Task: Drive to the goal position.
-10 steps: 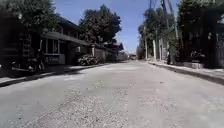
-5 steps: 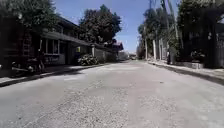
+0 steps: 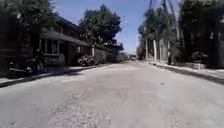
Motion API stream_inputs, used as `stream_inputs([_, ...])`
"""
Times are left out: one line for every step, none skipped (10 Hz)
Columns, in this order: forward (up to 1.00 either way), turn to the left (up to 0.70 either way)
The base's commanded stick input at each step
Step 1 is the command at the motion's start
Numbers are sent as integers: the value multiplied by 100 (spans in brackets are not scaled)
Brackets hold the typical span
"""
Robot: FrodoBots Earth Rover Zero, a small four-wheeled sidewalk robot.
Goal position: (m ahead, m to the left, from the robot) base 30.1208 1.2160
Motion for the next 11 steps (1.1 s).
stream_inputs([100,2])
stream_inputs([100,2])
stream_inputs([100,2])
stream_inputs([100,2])
stream_inputs([100,2])
stream_inputs([100,2])
stream_inputs([100,2])
stream_inputs([100,2])
stream_inputs([100,2])
stream_inputs([100,2])
stream_inputs([100,2])
